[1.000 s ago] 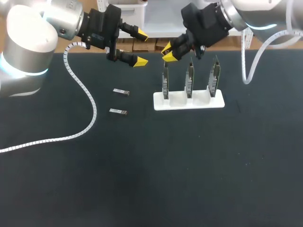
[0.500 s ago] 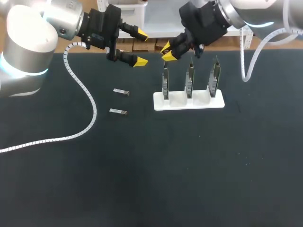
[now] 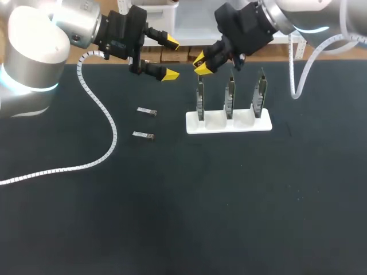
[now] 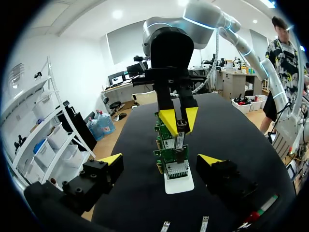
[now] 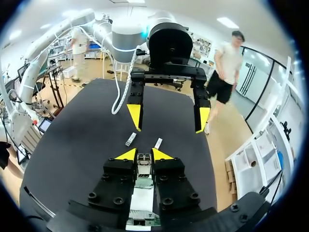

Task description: Pick up the optical module with the left hand, and insert it into the network port with the right hand.

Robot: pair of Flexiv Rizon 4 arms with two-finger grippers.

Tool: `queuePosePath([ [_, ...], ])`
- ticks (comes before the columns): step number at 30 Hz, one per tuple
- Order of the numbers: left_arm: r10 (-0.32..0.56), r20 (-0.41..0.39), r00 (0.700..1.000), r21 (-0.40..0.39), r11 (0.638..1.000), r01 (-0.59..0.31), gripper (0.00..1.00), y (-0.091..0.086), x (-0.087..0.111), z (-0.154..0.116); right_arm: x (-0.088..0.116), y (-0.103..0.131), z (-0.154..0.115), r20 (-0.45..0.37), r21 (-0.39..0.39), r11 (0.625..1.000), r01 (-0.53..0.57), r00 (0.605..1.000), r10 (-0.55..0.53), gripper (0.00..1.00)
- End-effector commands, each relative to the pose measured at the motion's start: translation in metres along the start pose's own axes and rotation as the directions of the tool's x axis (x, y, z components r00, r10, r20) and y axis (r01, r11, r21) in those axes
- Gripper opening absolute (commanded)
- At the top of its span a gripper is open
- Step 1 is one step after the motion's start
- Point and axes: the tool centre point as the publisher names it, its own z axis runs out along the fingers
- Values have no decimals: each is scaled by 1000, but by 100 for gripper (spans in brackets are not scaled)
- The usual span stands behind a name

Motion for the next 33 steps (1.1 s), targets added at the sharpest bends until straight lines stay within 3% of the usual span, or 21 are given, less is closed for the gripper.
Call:
queuePosePath([
  [1, -1, -4, 1000, 5, 1000, 1, 100, 2, 0, 0, 3, 1, 1, 0, 1, 1000, -3, 1000, 3, 0],
  [33, -1, -4, 1000, 5, 1000, 1, 100, 2, 0, 0, 2, -1, 0, -3, -6, 1000, 1, 1000, -1, 0],
])
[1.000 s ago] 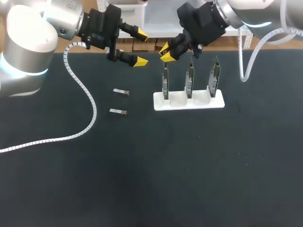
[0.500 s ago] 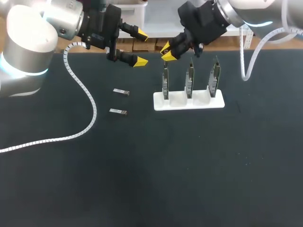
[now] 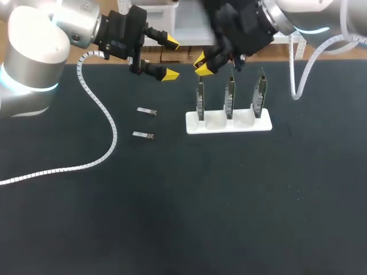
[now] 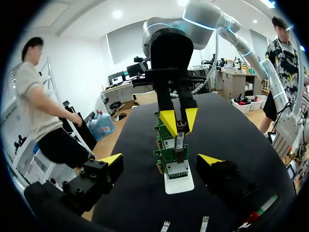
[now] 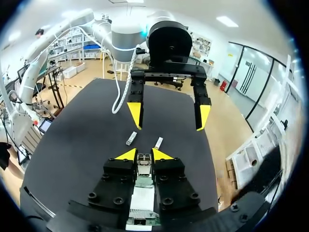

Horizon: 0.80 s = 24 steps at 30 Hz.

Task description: Pick up the optical module with the left hand, and insert it into the network port with the right hand.

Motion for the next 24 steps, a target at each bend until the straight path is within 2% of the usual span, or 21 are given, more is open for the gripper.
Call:
queuePosePath([
  [1, -1, -4, 1000, 5, 1000, 1, 100, 2, 0, 0, 1, -1, 1, -1, -4, 1000, 0, 1000, 0, 0],
  [24, -1, -4, 1000, 5, 1000, 1, 100, 2, 0, 0, 17, 4, 11, 47, 16, 999, -31, 998, 30, 0],
])
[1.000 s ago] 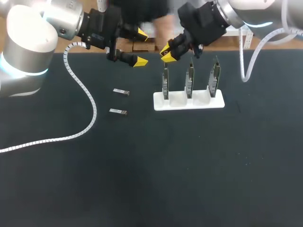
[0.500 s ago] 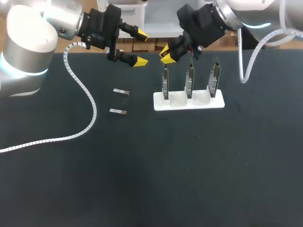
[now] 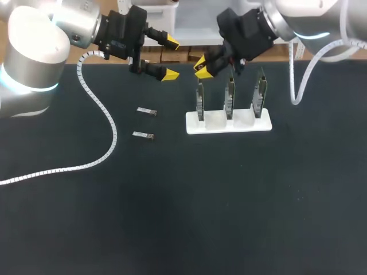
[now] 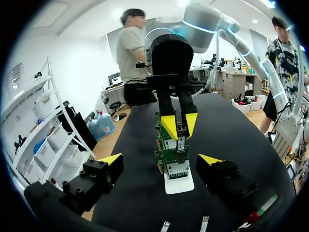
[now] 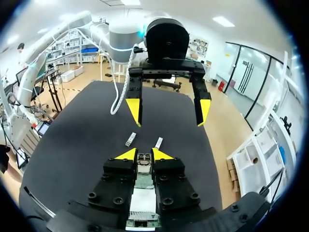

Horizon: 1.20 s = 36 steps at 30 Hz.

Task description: Pick up the optical module with the left hand, and insert it into the network port with the right hand.

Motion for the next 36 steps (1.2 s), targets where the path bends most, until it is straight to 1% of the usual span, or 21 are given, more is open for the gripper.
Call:
queuePosePath([
  [1, -1, -4, 1000, 5, 1000, 1, 100, 2, 0, 0, 10, 2, 5, 16, 3, 1000, -2, 1000, 2, 0],
  [6, -1, -4, 1000, 5, 1000, 1, 100, 2, 0, 0, 11, 1, 7, 11, -12, 1000, -5, 1000, 6, 0],
  [9, -1, -4, 1000, 5, 1000, 1, 100, 2, 0, 0, 10, 0, 8, -13, -25, 1000, -5, 1000, 4, 0],
  [11, -1, -4, 1000, 5, 1000, 1, 100, 2, 0, 0, 8, -1, 9, -56, -33, 999, -3, 998, 1, 0],
  [13, -1, -4, 1000, 5, 1000, 1, 100, 2, 0, 0, 7, -1, 9, -69, -39, 999, 4, 998, -6, 0],
  [20, -1, -4, 1000, 5, 1000, 1, 100, 2, 0, 0, 8, -1, 9, -54, -31, 999, -5, 999, 3, 0],
  [21, -1, -4, 1000, 5, 1000, 1, 100, 2, 0, 0, 8, -1, 9, -53, -31, 1000, -5, 999, 3, 5],
  [22, -1, -4, 1000, 5, 1000, 1, 100, 2, 0, 0, 7, -1, 9, -40, -25, 1000, 1, 999, -2, 12],
  [23, -1, -4, 1000, 5, 1000, 1, 100, 2, 0, 0, 7, -2, 8, -39, -23, 1000, 2, 999, -3, 40],
  [24, -1, -4, 1000, 5, 1000, 1, 100, 2, 0, 0, 6, -2, 8, -34, -20, 1000, -4, 999, 4, 100],
  [32, -1, -4, 1000, 5, 1000, 1, 100, 2, 0, 0, 2, -4, 4, -2, -4, 1000, 11, 1000, -11, 100],
  [33, -1, -4, 1000, 5, 1000, 1, 100, 2, 0, 0, 1, -4, 3, 4, 13, 1000, 5, 1000, -5, 100],
  [34, -1, -4, 1000, 5, 1000, 1, 100, 2, 0, 0, 0, -4, 1, 27, 26, 1000, 9, 1000, -9, 100],
  [36, -1, -4, 1000, 5, 1000, 1, 100, 2, 0, 0, -2, -5, 1, 7, 7, 1000, 14, 1000, -14, 100],
])
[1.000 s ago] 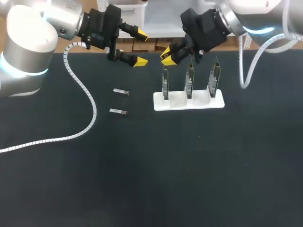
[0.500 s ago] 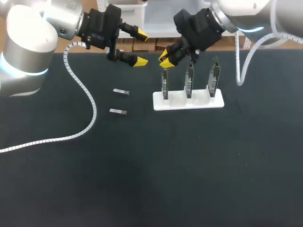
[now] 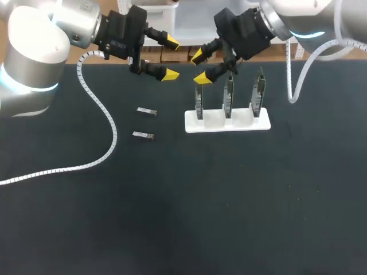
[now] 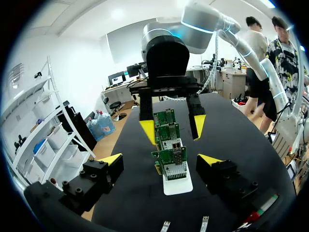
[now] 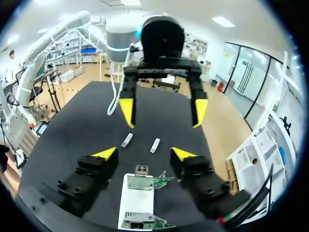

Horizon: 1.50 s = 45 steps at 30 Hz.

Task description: Pick up the optical module with the left hand, and insert it into the network port with the right hand.

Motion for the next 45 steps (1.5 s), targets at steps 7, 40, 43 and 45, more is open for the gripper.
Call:
queuePosePath([
  [7, -1, -4, 1000, 5, 1000, 1, 100, 2, 0, 0, -9, 1, -12, 26, 8, 1000, 27, 999, -27, 100],
  [40, -1, -4, 1000, 5, 1000, 1, 100, 2, 0, 0, -11, 0, -13, 25, -21, 999, 47, 999, -47, 0],
  [43, -1, -4, 1000, 5, 1000, 1, 100, 2, 0, 0, -6, 4, -8, 32, -28, 999, 29, 999, -28, 0],
  [45, -1, -4, 1000, 5, 1000, 1, 100, 2, 0, 0, -4, 7, -5, 37, -26, 999, 21, 999, -20, 0],
])
